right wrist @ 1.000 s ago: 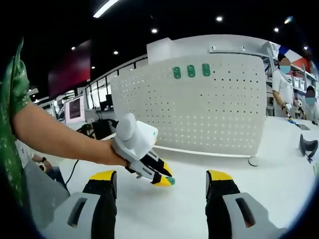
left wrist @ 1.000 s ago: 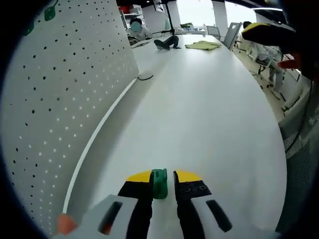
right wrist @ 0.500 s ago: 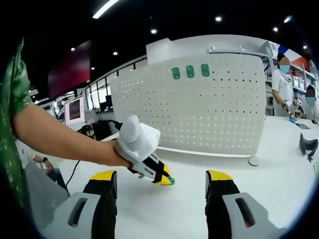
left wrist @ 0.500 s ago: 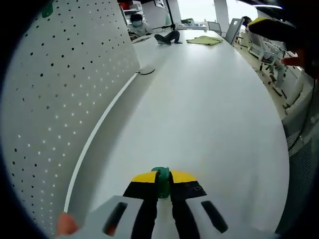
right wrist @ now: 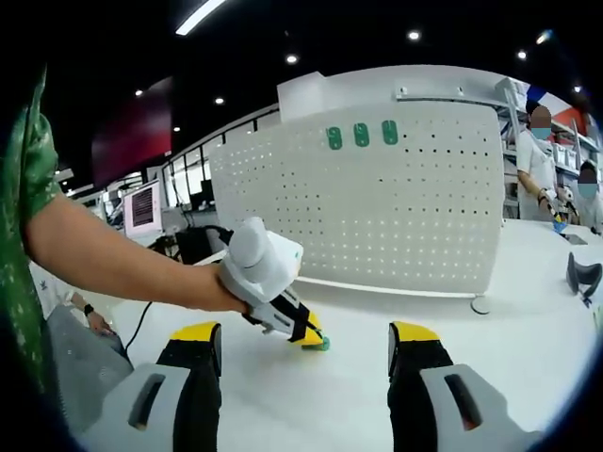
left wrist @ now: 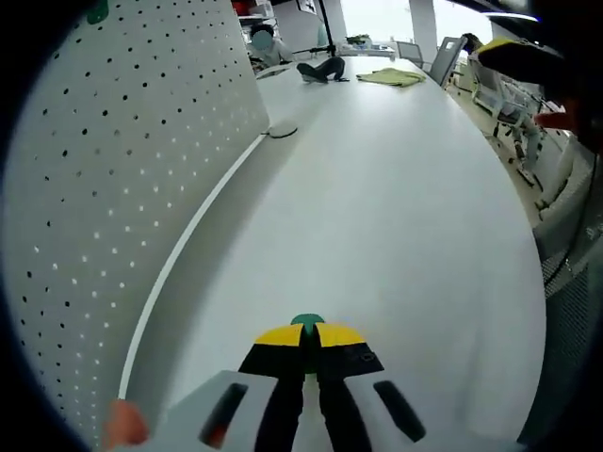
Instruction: Insert the hook assembly into the mounting plate slot until the hook locks in place.
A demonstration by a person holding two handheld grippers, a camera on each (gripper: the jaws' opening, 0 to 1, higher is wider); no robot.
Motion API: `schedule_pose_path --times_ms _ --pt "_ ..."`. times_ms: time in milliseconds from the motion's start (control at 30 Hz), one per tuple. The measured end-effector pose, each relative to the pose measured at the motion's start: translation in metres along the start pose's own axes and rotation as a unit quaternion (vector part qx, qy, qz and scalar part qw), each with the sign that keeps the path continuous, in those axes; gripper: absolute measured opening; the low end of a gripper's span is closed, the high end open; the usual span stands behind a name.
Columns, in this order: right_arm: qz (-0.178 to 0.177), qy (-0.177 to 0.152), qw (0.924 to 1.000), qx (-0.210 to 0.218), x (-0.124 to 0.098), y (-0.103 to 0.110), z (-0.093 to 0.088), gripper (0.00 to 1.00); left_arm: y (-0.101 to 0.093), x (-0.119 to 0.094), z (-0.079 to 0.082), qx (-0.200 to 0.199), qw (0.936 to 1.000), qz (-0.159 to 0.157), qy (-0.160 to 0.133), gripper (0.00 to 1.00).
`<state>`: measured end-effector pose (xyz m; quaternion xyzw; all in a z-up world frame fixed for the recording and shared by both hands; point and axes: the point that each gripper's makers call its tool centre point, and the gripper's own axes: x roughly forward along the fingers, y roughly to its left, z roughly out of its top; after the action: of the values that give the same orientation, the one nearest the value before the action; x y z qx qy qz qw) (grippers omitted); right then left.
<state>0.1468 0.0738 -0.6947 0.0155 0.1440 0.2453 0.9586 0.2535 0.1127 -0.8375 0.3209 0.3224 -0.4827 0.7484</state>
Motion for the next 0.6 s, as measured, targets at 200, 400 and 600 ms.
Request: schedule_pose_path --times_ms 200,400,600 --pt "0.001 0.002 1.0 0.0 0.0 0.0 -0.001 0.73 0.002 -0.004 0.0 -0.007 1.0 0.001 -0.003 0.03" --pt "0.005 0.006 1.0 -0.003 0.002 0.003 -0.002 0.73 0.005 -0.014 0.006 -0.014 0.9997 0.004 -0.02 0.03" --pt "0.01 0.008 0.9999 0.001 0.002 0.005 -0.003 0.73 0.007 -0.028 0.014 -0.031 0.9986 0.006 -0.042 0.03"
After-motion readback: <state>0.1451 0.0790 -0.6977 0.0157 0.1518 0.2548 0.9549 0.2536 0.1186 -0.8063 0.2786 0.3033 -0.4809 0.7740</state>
